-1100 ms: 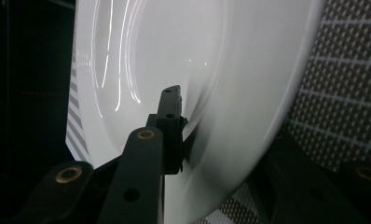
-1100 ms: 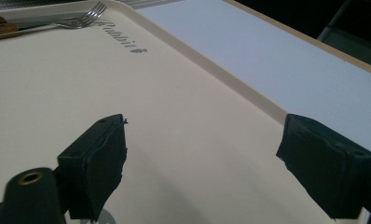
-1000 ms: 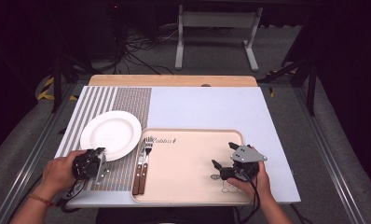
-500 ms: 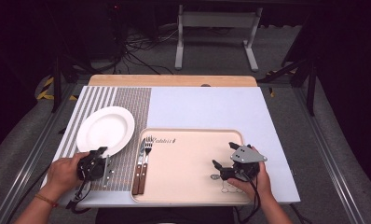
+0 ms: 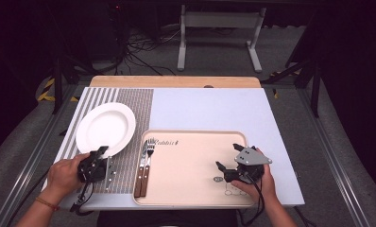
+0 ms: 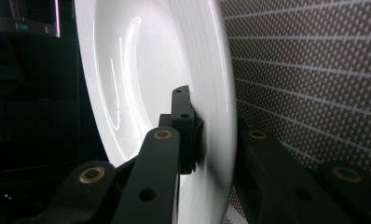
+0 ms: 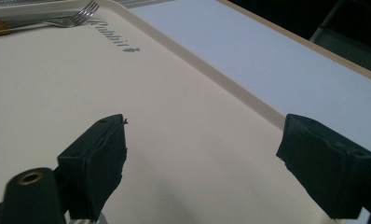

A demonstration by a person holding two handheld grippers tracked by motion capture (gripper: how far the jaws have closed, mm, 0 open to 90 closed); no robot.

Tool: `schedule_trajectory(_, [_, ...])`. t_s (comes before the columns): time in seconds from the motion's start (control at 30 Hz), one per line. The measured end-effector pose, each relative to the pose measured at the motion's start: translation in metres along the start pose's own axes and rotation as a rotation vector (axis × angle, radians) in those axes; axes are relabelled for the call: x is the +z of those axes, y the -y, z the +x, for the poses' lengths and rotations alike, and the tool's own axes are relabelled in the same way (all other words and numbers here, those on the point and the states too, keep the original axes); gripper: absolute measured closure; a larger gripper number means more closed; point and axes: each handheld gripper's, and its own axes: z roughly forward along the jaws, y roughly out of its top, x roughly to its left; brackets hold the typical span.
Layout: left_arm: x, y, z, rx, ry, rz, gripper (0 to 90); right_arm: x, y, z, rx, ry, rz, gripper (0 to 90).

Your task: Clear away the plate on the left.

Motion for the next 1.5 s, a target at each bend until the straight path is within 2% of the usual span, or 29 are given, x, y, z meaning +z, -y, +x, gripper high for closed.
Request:
schedule_trajectory(0.17, [-0.007,-0.005,0.004,-0.005,-0.019,-0.026,82.4,0.001,0.0,0.001,-0.001,0.001,0.001,15.4])
schedule_trajectory(0.23, [-0.01,-0.009,0.006,0.013,-0.036,-0.033,82.4,0.0,0.0,0.001,-0.001,0.001,0.0,15.4])
schedule_trajectory(0.27, [-0.012,-0.01,0.006,-0.013,-0.036,-0.028,82.4,0.0,0.0,0.001,0.0,0.0,-0.001,15.4])
schedule_trajectory(0.43, [-0.019,-0.017,0.009,-0.011,-0.049,-0.059,82.4,0.001,0.0,0.001,-0.001,0.0,0.001,15.4])
schedule_trajectory(0.53, [-0.022,-0.021,0.01,-0.003,-0.042,-0.074,82.4,0.001,0.0,0.001,0.0,0.0,0.0,15.4])
schedule_trajectory(0.73, [-0.029,-0.033,0.01,0.029,-0.047,-0.103,82.4,0.0,-0.001,0.002,0.004,-0.002,-0.003,15.4])
schedule_trajectory(0.77, [-0.03,-0.035,0.01,0.021,-0.044,-0.105,82.4,0.0,-0.001,0.002,0.004,-0.001,-0.003,15.4])
schedule_trajectory(0.93, [-0.033,-0.047,0.01,0.063,-0.046,-0.133,82.4,-0.001,-0.001,0.002,0.011,0.008,-0.012,15.1])
schedule_trajectory(1.13, [-0.036,-0.065,0.007,0.091,-0.042,-0.173,82.4,-0.002,0.0,0.0,0.021,0.015,-0.013,15.1])
schedule_trajectory(1.17, [-0.036,-0.069,0.007,0.109,-0.035,-0.183,82.4,-0.002,0.0,0.0,0.02,0.015,-0.013,15.1])
schedule_trajectory(1.2, [-0.036,-0.071,0.006,0.096,-0.035,-0.185,82.4,-0.002,0.0,0.0,0.02,0.016,-0.013,15.1])
schedule_trajectory(1.3, [-0.038,-0.08,0.006,0.13,-0.037,-0.207,82.4,-0.002,0.0,0.0,0.018,0.016,-0.014,15.1])
schedule_trajectory(1.5, [-0.041,-0.092,0.004,0.134,-0.028,-0.25,82.3,-0.002,0.0,0.0,0.018,0.014,-0.014,15.1])
